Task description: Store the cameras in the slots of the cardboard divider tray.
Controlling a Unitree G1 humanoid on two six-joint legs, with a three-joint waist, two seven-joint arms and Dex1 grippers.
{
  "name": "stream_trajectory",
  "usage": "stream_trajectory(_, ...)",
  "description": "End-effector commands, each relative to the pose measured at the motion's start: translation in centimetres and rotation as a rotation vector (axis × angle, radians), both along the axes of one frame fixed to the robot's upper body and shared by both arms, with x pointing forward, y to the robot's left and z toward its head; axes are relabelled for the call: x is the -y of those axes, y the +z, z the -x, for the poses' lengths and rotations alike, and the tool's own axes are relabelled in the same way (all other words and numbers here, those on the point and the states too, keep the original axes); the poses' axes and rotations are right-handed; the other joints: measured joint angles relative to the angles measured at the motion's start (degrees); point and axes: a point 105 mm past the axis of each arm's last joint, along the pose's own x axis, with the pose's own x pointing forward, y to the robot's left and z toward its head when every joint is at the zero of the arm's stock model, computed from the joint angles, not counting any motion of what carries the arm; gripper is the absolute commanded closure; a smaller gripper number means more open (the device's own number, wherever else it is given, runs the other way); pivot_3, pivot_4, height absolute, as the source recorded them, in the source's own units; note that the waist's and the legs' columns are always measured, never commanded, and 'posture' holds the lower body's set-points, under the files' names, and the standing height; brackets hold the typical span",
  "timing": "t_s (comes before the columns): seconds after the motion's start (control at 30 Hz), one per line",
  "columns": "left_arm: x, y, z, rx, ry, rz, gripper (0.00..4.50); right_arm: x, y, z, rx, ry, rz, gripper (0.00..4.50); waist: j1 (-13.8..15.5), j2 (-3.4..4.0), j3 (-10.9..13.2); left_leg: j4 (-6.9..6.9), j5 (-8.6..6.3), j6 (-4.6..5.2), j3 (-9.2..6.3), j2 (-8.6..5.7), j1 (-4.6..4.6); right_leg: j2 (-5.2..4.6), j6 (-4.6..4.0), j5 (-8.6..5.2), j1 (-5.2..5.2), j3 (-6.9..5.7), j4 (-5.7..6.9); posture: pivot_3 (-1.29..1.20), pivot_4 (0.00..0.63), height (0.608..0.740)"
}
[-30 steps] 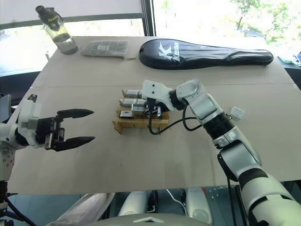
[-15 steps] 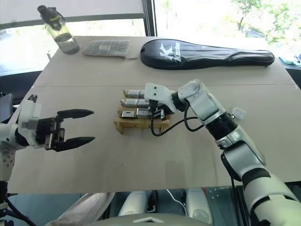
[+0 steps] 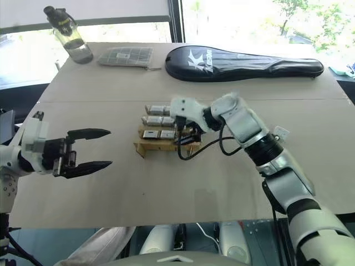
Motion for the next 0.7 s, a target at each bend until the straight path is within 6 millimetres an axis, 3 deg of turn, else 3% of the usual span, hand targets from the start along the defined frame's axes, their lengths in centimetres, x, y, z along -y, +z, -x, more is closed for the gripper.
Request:
stream_trajectory(0.03, 0.4, 1.1, -0.3, 0.046, -0.028, -0.004, 0.00, 3.2, 2.8, 0.4, 0.029, -0.115, -0.122, 0.86, 0.3, -0.04, 0.0, 0.00, 0.00, 0.00, -0.03, -0.01, -0.01, -0.02, 0.00, 0.00, 0.02, -0.04, -0.01, 0.00, 0.150, 0.740)
stream_trajectory(0.17, 0.9, 1.0, -0.9, 0.045, -0.060, 0.004, 0.00, 9.3, 2.4, -0.3, 0.033, -0.362, -0.151, 0.86, 0.7, -0.05, 0.0, 0.02, 0.00, 0.00, -0.09, -0.05, -0.04, -0.07, 0.00, 0.00, 0.06, -0.12, -0.04, 0.00, 0.150, 0.740)
stream_trajectory(0.3, 1.6, 0.9, -1.9, 0.039, -0.108, 0.006, 0.00, 18.1, -0.7, -0.7, 0.072, -0.675, -0.051, 0.86, 1.2, -0.03, 0.0, 0.02, 0.00, 0.01, -0.02, -0.06, -0.02, -0.03, 0.01, -0.01, 0.06, -0.11, -0.05, 0.00, 0.150, 0.740)
stream_trajectory(0.33, 1.7, 0.9, -2.1, 0.039, -0.116, 0.005, 0.00, 19.3, -1.1, -0.6, 0.077, -0.710, -0.037, 0.86, 1.3, -0.04, 0.0, 0.01, 0.00, 0.01, 0.05, -0.07, -0.03, -0.01, 0.02, -0.01, 0.07, -0.12, -0.05, 0.00, 0.150, 0.740)
stream_trajectory(0.53, 2.1, 1.1, -3.1, 0.041, -0.158, -0.001, 0.00, 23.5, -3.5, -0.2, 0.048, -0.758, 0.013, 0.86, -0.3, -0.03, 0.0, 0.01, 0.00, 0.01, 0.19, -0.01, 0.16, 0.30, 0.03, -0.01, 0.05, 0.25, -0.02, 0.00, 0.150, 0.740)
stream_trajectory(0.6, 2.2, 1.2, -3.3, 0.043, -0.167, -0.003, 0.00, 24.6, -4.5, -0.3, -0.006, -0.754, 0.050, 0.03, -0.4, -0.03, 0.0, 0.01, 0.00, 0.02, 0.28, 0.01, 0.24, 0.32, 0.03, -0.01, 0.07, 0.37, -0.01, 0.00, 0.150, 0.740)
stream_trajectory(0.7, 2.2, 1.5, -3.5, 0.051, -0.170, -0.009, 0.00, 26.6, -5.3, -0.9, -0.070, -0.789, 0.098, 0.03, -0.3, -0.03, 0.0, 0.01, 0.00, 0.03, 0.34, 0.03, 0.24, 0.31, 0.03, -0.01, 0.06, 0.44, -0.02, 0.00, 0.150, 0.740)
